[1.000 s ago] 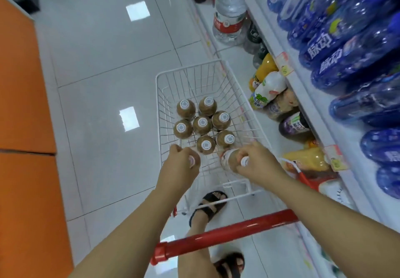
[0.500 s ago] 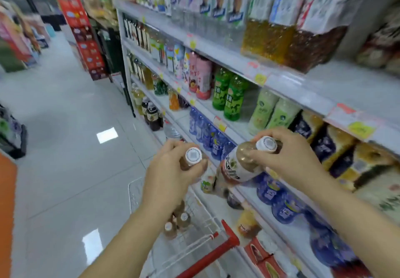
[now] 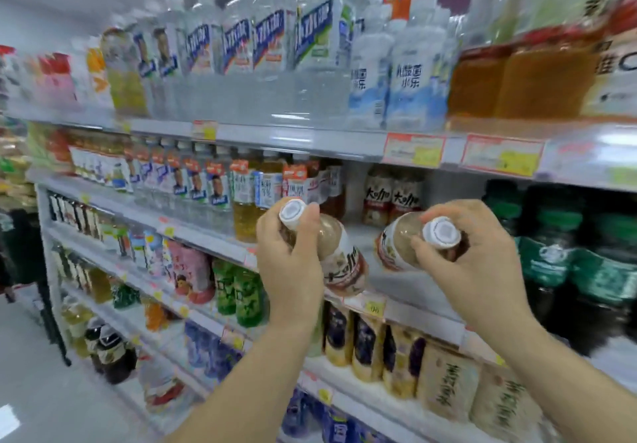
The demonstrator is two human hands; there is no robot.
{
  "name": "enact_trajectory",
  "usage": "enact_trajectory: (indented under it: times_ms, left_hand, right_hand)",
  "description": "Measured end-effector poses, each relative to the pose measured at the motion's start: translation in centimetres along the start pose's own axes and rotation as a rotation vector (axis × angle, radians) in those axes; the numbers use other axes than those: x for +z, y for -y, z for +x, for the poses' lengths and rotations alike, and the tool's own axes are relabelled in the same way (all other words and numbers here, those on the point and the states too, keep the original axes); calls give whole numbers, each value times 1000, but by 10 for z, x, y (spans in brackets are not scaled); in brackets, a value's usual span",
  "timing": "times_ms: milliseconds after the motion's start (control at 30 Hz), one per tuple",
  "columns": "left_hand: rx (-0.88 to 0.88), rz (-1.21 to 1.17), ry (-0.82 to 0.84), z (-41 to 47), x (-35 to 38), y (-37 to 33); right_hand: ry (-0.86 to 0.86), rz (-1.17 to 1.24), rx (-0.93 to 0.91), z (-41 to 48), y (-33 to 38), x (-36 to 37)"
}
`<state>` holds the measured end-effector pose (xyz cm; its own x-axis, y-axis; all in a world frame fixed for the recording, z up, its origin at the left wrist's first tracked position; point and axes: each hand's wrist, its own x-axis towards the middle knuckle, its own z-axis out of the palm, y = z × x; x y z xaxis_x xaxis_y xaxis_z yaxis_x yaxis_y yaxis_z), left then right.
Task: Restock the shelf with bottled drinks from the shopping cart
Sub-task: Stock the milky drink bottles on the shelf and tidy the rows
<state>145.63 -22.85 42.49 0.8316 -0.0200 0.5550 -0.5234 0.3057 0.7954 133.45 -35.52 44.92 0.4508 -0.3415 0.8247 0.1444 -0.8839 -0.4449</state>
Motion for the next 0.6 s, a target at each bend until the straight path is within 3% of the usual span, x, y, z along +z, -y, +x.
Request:
enact_trajectory:
  times_ms: [333,467,600]
  left_hand:
    - [-83,-31,7,45,67,41]
    - [-136,-32,122,64,80,54]
    - [-131,-17,316,91,97,57]
  right_hand:
    - [-189,-25,223,32,-50,27]
    - [-306,-14,291,52,-64,45]
    - [-308,42,339,67,-81,63]
